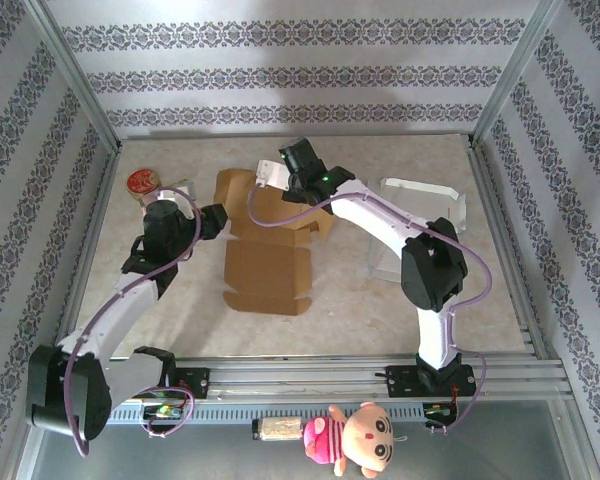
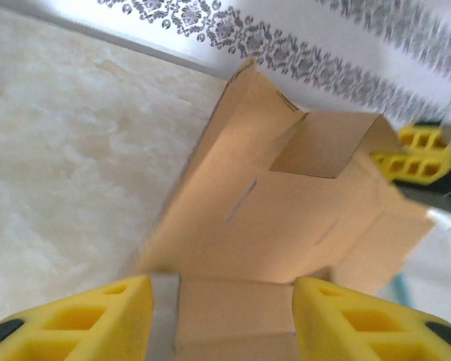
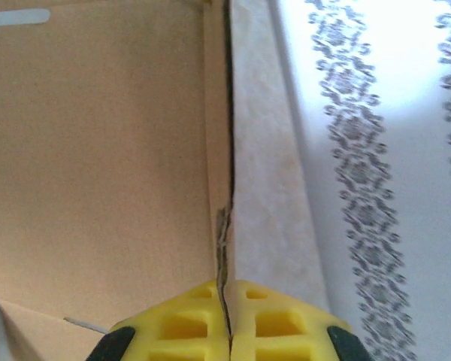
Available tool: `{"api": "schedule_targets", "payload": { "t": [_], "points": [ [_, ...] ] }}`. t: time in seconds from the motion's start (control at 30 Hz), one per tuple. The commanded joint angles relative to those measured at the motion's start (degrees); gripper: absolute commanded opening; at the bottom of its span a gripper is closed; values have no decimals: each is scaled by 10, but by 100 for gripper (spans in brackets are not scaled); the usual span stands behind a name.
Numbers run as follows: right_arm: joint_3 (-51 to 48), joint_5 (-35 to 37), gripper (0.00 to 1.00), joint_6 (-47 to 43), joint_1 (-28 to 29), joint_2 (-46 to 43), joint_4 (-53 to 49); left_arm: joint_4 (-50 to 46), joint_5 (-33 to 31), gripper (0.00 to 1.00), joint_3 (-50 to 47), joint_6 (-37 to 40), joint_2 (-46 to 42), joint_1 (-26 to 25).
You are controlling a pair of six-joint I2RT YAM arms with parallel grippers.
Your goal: Fold the paper box
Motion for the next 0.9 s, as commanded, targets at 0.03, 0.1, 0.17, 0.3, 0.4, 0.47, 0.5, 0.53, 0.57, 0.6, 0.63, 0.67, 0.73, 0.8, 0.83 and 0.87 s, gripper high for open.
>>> {"api": "schedule_targets", "payload": {
  "t": [0.03,0.1,0.17,0.3,0.4,0.47,0.5,0.53,0.57,0.6,0.63,0.67,0.73,0.8,0.83,0.87],
  "points": [
    [-28,113,0,8,20,-27,83,-63,36,51,43,-213,-36,-4],
    [-48,147,0,-13,29,-28,125,-31,56,50,39,-275,-43,-4],
    [-61,169,0,-34,39,-29,156,15,70,48,31,-329,-39,-4],
    [-92,191,0,-70,53,-35,220,121,82,48,26,-418,9,-4],
    [-108,200,0,-84,60,-35,254,198,89,48,33,-455,72,-3],
    [-118,204,0,-89,64,-35,270,247,116,53,47,-469,119,-3],
    [-122,207,0,-92,67,-35,276,279,133,56,56,-475,142,-3],
    [-125,209,0,-92,68,-34,280,300,139,57,61,-483,161,-4],
    [-127,209,0,-91,70,-34,280,323,140,58,63,-492,182,-4],
    [-131,209,0,-90,71,-34,280,344,134,58,64,-493,200,-4],
    [-133,209,0,-90,72,-33,281,353,130,58,65,-487,214,-4],
    [-136,210,0,-92,72,-33,282,354,125,58,71,-467,227,-2],
    [-142,210,0,-93,73,-32,284,326,112,58,84,-401,237,-3],
    [-150,208,0,-93,71,-36,283,294,106,58,103,-316,239,-4],
    [-153,204,0,-90,72,-40,278,285,104,58,106,-279,238,-4],
    [-156,197,0,-83,71,-45,268,282,100,58,105,-228,233,-4]
  ]
}}
